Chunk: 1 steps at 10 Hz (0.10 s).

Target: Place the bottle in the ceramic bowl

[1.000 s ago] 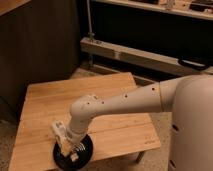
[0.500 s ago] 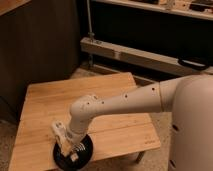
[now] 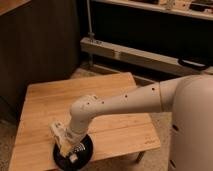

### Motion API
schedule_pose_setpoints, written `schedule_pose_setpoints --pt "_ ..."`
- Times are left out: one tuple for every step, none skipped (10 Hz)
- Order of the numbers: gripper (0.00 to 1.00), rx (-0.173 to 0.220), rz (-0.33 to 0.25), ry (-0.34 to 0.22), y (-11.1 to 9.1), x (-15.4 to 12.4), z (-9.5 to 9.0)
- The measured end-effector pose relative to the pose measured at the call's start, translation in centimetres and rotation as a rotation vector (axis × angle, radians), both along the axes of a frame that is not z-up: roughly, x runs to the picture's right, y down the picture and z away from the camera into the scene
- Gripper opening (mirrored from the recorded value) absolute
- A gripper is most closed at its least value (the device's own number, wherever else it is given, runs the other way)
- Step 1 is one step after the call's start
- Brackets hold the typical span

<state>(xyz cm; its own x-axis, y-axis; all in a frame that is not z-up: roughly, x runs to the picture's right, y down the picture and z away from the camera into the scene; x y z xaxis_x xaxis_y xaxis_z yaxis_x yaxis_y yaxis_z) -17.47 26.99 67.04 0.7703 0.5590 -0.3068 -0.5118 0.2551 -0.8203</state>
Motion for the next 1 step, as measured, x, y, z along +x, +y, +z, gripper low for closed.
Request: schedule_pose_setpoints --pt "0.67 0.000 0.000 0.000 0.00 0.00 0.00"
